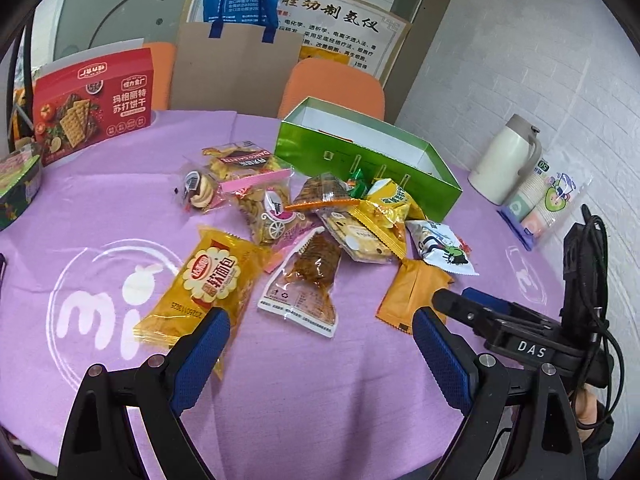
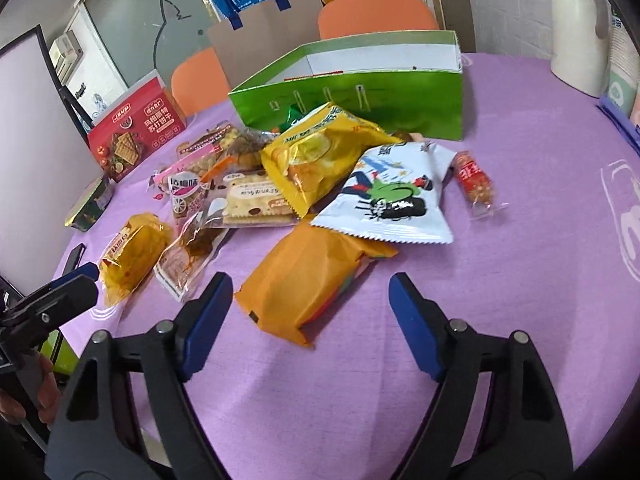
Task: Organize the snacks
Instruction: 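Move both open tools back to the snack pile, then grasp the clear brown-snack bag with the left tool while the right tool grasps the orange bag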
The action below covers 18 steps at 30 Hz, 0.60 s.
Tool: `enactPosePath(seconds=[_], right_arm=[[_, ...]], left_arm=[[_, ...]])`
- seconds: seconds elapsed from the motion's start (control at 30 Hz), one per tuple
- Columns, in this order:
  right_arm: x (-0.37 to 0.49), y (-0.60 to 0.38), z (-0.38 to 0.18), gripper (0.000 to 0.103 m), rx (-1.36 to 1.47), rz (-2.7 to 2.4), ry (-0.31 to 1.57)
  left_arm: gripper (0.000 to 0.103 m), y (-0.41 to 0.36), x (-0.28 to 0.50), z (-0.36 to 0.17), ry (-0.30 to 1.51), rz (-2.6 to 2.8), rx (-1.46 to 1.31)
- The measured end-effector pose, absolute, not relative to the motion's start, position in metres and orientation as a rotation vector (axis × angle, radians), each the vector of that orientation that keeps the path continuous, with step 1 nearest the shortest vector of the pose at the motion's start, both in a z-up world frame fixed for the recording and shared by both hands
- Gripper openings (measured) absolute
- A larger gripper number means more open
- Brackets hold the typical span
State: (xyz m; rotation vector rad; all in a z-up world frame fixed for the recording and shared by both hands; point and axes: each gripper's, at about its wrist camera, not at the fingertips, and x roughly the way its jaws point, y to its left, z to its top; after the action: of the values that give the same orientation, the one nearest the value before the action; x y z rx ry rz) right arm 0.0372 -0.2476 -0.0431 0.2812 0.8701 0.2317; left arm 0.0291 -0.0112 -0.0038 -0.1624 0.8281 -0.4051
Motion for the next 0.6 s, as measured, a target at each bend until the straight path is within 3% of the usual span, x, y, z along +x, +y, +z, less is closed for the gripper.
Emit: enactPosePath(seconds=[0.2,0.23,0.27,0.3,0.43,0.6], right_arm=[[0.053,-0.226,-0.048,0.078,0.224,0.179,0.855],[0.055,-0.223,-0.05,0.063,0.186,0.153,0.859],[0.055,-0.223,-0.052,0.054,0.156,0.143,0.865],[0.053,-0.225,-0.053,0.053,0.155,0.159,0.854],[0.04,-0.243,-0.047,0.03,0.149,0.192,0.852],[0.028,-0.26,-0.041,0.028,0.165,0.163,0.862]], left_arm=[[0.093,-0.012,0.044,-0.009,0.833,-0.45,-0.173],[0.09,-0.014,0.048,-0.01,0.837,-0.452,-0.172],[0.088,-0.016,0.052,-0.011,0.843,-0.463,-0.169],[0.083,-0.019,0.057,-0.013,0.851,-0.476,-0.166],[0.08,-0.032,0.073,-0.02,0.872,-0.472,-0.134],[0.074,-0.052,0.095,-0.031,0.883,-0.436,-0.035]])
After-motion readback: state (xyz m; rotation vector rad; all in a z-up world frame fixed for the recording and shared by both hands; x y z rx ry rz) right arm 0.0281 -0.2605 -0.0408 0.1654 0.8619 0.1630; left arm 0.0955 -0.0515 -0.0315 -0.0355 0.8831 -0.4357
